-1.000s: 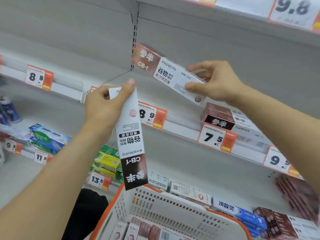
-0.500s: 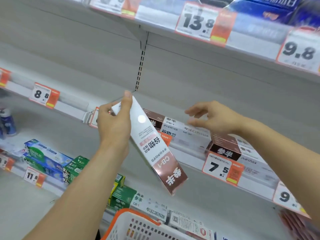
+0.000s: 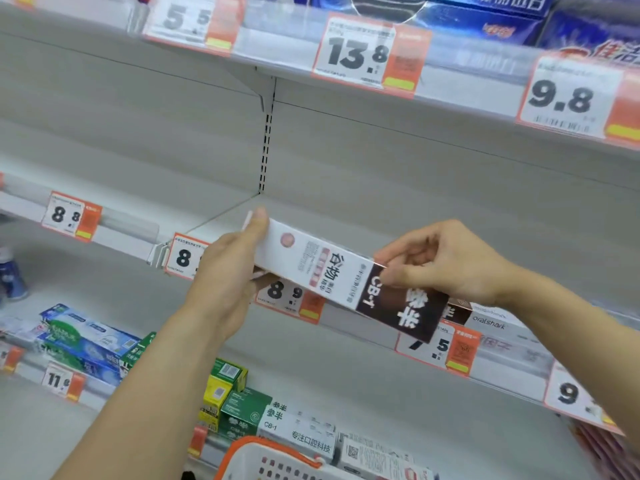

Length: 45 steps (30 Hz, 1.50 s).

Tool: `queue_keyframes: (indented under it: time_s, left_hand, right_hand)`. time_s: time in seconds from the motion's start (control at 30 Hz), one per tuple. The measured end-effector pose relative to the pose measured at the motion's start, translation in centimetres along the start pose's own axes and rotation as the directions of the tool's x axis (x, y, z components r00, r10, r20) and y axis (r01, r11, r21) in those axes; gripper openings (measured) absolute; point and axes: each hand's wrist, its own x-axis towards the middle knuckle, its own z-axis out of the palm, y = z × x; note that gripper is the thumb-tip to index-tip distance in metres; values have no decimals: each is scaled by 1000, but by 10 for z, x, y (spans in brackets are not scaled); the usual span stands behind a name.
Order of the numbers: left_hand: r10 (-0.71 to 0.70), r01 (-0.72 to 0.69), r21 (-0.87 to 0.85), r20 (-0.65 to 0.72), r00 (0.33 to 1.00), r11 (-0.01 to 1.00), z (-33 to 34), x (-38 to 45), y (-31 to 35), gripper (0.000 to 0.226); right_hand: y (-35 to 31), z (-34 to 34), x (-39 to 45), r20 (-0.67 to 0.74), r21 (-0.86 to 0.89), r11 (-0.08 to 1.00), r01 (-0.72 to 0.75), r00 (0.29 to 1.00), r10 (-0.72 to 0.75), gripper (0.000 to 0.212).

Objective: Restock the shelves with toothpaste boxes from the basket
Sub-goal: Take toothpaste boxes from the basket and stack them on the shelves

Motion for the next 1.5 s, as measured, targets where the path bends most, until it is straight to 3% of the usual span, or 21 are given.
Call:
queue_keyframes:
  time_s: [0.17,0.27,0.37,0.47,0.57,0.67,0.77,0.9,0.97,1.07,1.17,1.23,1.37,1.5]
  left_hand:
    - [-51,-24,247,295,954,969,-12,-3,3,50]
    - [-17,-40,176,308,951,984,-3,-6,-2,49]
    - [-4,-36,124,310,951,992,3,-7,-9,50]
    - [26,-46,64,285,958,997,4,-9,-12,49]
    - [35,-50,38,319,947,998,2,-10,-15,57]
    - [-55,20,93,400,915,996,3,-14,-17,61]
    - [-179,130,136,461,869,982,9,-20,-12,55]
    - [-395,408,40,348,850,912,12,-21,-9,55]
    - [-481,483,90,363,798,871,8,-23,-9,53]
    - [-498,408,289,430,753,866,7,-28,-12,46]
    - [-352,285,208,480,803,936,8,-26,-14,33]
    - [-250,180,182,517,819,967,12,-25,-17,46]
    - [-151,32,245,486,861,969,30,-41,-30,66]
    - [-118,24,242,382,917,970,47,-59,-47,55]
  right_hand:
    - [1,-34,-3,-66,53,995,-80,994,83,39]
    - [11,-42,-9,16,128,980,-155,988,154,69]
    - [31,-39,-20,68,202,952,-231,973,221,82]
    - [40,-39,-36,60,297,917,-265,964,260,66]
    - [41,-40,-45,-23,507,832,-226,961,275,53]
    - [37,-42,-43,-174,598,795,-98,953,248,49]
    - [35,-44,-43,-235,596,802,-32,949,212,67]
    - [36,-41,-55,-214,536,844,0,967,136,56]
    - [35,-38,-59,-222,490,871,43,972,77,62]
    - [30,-31,-57,-292,587,799,130,955,59,72]
    - [24,-17,-48,-297,790,592,156,943,149,69]
    - [18,2,-43,-230,832,545,103,958,171,59]
    - [2,38,-36,-163,774,633,-1,966,201,40]
    - [-8,49,-28,-133,583,804,-114,963,234,30]
